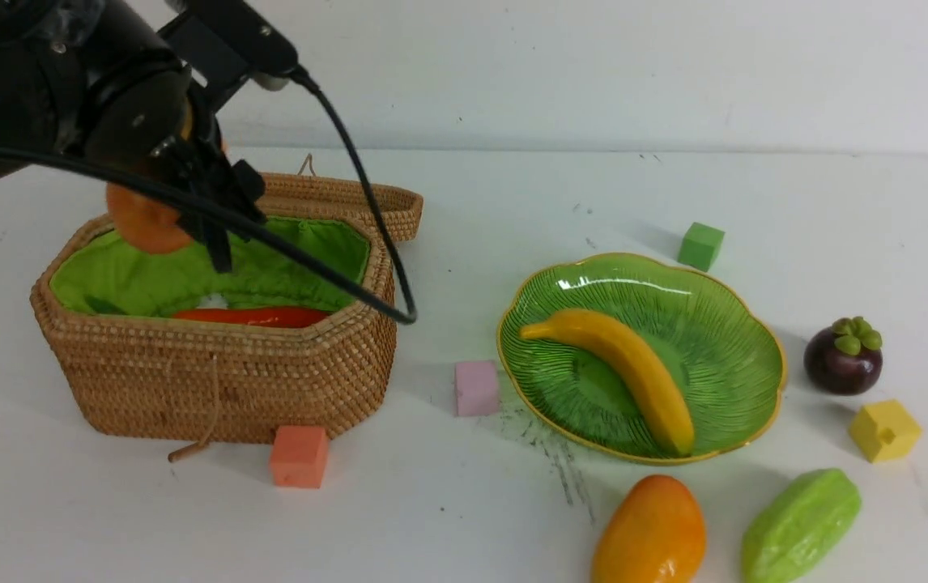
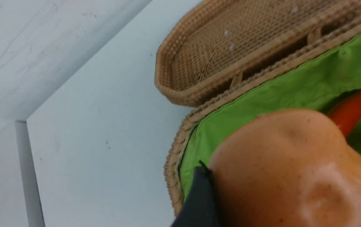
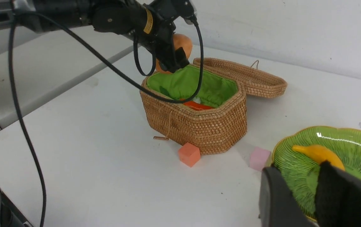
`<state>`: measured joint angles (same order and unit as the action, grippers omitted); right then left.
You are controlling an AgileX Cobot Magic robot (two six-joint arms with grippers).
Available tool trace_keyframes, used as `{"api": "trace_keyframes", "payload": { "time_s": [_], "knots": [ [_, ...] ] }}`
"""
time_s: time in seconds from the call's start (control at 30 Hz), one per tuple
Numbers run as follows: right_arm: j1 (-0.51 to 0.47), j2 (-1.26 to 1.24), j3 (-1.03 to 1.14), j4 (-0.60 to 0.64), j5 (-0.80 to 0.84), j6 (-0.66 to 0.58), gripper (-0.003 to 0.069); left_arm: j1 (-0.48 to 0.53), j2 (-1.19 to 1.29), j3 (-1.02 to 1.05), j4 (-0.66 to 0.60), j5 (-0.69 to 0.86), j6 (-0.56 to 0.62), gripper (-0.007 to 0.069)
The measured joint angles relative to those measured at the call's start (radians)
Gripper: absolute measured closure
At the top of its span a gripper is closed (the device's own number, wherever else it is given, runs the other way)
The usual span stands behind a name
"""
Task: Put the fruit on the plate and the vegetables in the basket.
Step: Grab a potato with your left arm and place it in the basket on the left, then use the right arm to grab a mango and put it into the right plate
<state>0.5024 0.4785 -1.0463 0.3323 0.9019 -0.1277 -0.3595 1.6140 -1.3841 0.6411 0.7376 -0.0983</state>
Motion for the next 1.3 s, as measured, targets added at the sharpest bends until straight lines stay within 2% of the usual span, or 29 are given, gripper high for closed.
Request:
{"api": "trace_keyframes", "payload": {
  "time_s": [0.3, 0.5, 0.73, 0.87, 0.97, 1.0, 1.03, 1.1, 1.13, 1.23, 1.3],
  "knots": [
    [0.0, 0.0, 0.0, -0.002, 0.0, 0.0, 0.0458, 0.035, 0.035, 0.0, -0.019, 0.011, 0.019, 0.0011],
    [0.0, 0.0, 0.0, -0.002, 0.0, 0.0, 0.0457, 0.035, 0.033, 0.0, -0.019, 0.014, 0.019, -0.0046],
    [0.0, 0.0, 0.0, -0.002, 0.0, 0.0, 0.0456, 0.035, 0.003, 0.0, -0.033, 0.005, 0.005, -0.0042],
    [0.0, 0.0, 0.0, -0.002, 0.0, 0.0, 0.0456, 0.035, -0.034, 0.0, -0.109, 0.004, -0.002, -0.0012],
    [0.0, 0.0, 0.0, -0.002, 0.003, 0.0, 0.0456, 0.035, -0.075, 0.0, -0.236, 0.014, -0.022, 0.0073],
    [0.0, 0.002, 0.0, -0.002, 0.006, 0.0, 0.0456, 0.035, -0.102, 0.0, -0.311, 0.021, -0.042, 0.0123],
    [0.0, 0.005, 0.0, -0.002, 0.013, 0.01, 0.0456, 0.035, -0.131, 0.0, -0.388, 0.031, -0.071, 0.0211],
    [0.0, 0.015, 0.0, -0.002, 0.024, 0.022, 0.0456, 0.035, -0.163, 0.0, -0.461, 0.05, -0.101, 0.0302],
    [0.0, 0.026, 0.0, -0.001, 0.037, 0.03, 0.0456, 0.035, -0.195, 0.0, -0.528, 0.071, -0.113, 0.0405],
    [0.0, 0.076, 0.0, -0.001, 0.084, 0.056, 0.0456, 0.035, -0.268, 0.0, -0.657, 0.126, -0.093, 0.0608],
    [0.0, 0.133, 0.0, -0.001, 0.122, 0.076, 0.0456, 0.035, -0.322, 0.011, -0.741, 0.168, -0.029, 0.0638]
  ]
}}
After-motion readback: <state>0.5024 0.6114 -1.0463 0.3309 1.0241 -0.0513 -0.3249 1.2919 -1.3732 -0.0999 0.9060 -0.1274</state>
